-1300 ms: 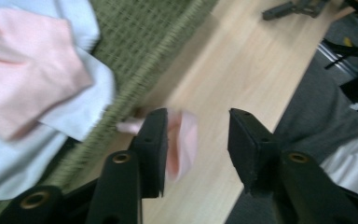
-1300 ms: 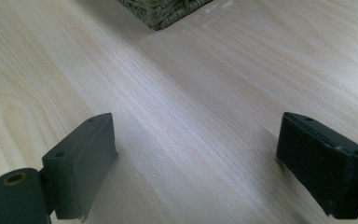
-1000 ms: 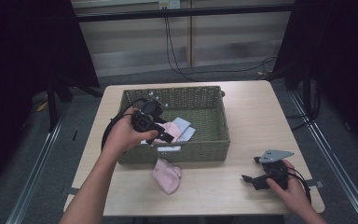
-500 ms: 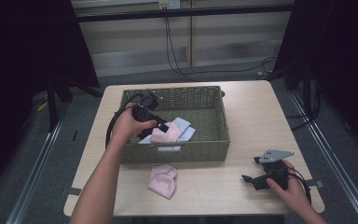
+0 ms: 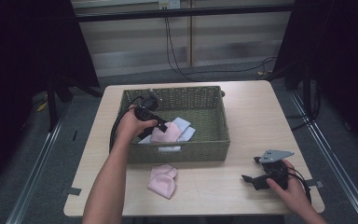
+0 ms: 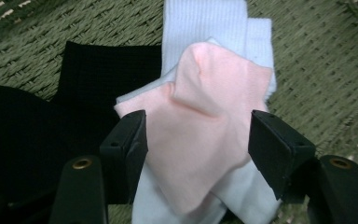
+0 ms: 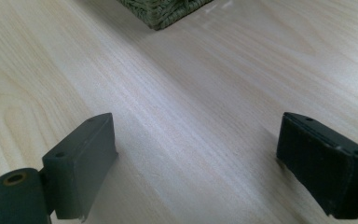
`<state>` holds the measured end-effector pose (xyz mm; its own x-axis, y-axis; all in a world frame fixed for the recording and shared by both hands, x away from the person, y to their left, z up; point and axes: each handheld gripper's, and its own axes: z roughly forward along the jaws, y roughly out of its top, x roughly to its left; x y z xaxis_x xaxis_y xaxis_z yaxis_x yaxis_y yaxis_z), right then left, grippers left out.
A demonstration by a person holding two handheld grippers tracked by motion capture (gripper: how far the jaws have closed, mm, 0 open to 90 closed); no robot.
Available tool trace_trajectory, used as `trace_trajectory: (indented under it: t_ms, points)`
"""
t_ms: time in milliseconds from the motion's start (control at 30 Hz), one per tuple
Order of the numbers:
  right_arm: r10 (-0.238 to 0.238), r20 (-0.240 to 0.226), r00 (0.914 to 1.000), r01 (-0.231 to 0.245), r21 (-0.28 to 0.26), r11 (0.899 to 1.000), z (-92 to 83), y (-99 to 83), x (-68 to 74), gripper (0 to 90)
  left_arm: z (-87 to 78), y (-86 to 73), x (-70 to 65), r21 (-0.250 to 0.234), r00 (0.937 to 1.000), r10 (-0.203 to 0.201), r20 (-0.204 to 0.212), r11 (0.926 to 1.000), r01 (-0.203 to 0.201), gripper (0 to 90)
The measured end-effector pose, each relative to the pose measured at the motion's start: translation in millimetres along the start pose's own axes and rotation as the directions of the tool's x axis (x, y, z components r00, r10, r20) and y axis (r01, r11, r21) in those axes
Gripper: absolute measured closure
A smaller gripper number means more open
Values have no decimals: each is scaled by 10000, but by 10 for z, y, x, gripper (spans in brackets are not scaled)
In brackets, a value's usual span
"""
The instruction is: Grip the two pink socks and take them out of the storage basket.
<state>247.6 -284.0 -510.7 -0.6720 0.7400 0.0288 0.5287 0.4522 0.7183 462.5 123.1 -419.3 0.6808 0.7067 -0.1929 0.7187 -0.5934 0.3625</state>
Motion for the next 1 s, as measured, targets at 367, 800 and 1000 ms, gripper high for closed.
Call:
trace_trajectory:
  t_ms: [367,800,1000]
  points:
    - [3,-4,10000,-3,-1,10000,0,0,0,110,189,-101,130,262,9990,-420,-182,9988,424,362]
    - [3,-12,10000,-3,0,10000,0,0,-1,110,-50,26,44,977,9986,-490,-210,9939,509,867]
    - [4,-10,10000,-4,1,10000,0,0,-1,110,-273,88,-13,733,9981,-615,95,9955,607,871]
